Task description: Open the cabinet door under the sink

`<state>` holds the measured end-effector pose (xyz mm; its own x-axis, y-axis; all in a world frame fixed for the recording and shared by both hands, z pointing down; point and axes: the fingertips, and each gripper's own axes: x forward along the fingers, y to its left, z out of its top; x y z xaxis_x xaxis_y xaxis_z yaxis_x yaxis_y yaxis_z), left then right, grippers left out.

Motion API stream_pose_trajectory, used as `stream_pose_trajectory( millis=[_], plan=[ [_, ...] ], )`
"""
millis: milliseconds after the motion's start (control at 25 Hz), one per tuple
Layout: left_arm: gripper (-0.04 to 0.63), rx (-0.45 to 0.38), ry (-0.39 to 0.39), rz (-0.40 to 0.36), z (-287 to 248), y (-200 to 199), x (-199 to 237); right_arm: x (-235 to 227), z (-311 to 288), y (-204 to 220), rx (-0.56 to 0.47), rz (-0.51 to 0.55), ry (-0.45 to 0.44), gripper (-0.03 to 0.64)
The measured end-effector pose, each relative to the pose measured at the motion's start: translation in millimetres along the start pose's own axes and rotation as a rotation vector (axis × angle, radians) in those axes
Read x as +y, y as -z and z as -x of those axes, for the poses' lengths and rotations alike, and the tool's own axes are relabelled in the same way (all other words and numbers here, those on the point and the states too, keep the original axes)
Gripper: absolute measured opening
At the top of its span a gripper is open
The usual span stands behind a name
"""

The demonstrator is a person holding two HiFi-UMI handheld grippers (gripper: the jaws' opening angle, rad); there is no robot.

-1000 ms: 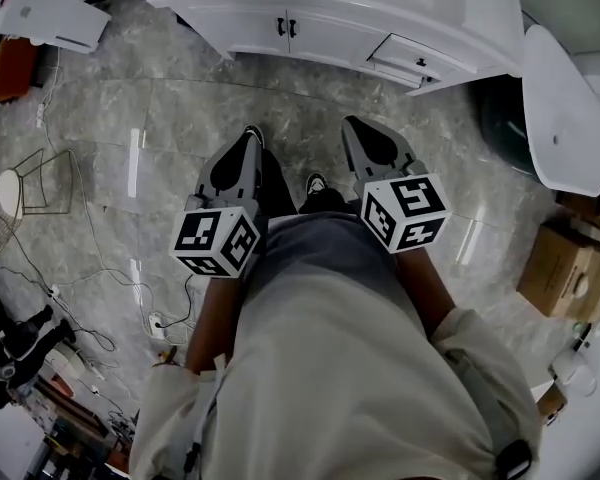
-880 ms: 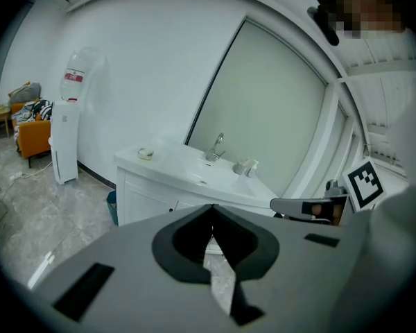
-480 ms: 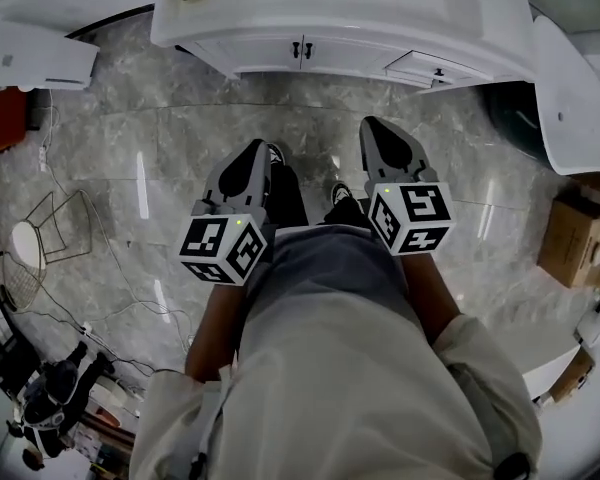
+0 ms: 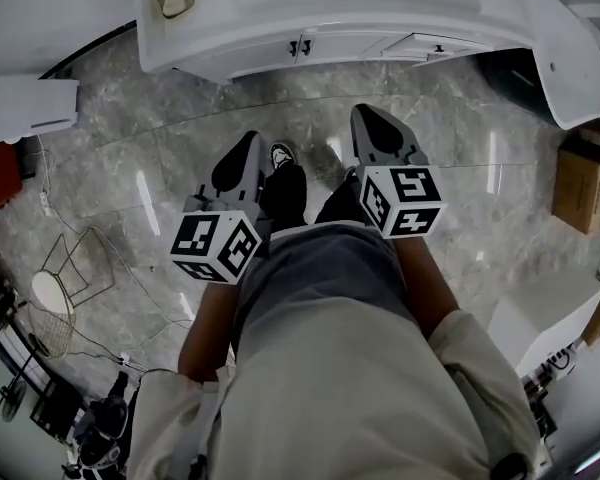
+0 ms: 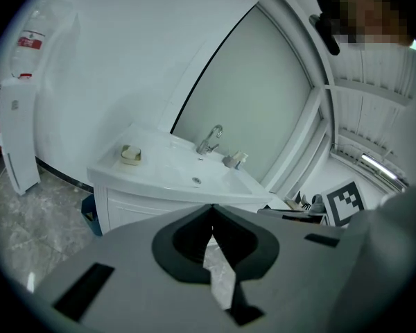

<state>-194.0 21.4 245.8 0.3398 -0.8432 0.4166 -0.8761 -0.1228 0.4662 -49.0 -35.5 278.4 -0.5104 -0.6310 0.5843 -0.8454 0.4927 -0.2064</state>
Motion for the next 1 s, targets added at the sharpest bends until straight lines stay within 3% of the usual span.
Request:
stream_pose_trajectory(
  millis=[360, 1000],
  plan=[
    [0.0, 0.055, 0.074, -0.033, -24, 4, 8, -1, -35, 8, 0.02, -0.023, 0.024, 0.044],
    [0.0, 0.079, -0.007, -0.011, -58, 37, 32, -31, -107, 45, 0.119, -0.005, -0.001, 0.052]
  ],
)
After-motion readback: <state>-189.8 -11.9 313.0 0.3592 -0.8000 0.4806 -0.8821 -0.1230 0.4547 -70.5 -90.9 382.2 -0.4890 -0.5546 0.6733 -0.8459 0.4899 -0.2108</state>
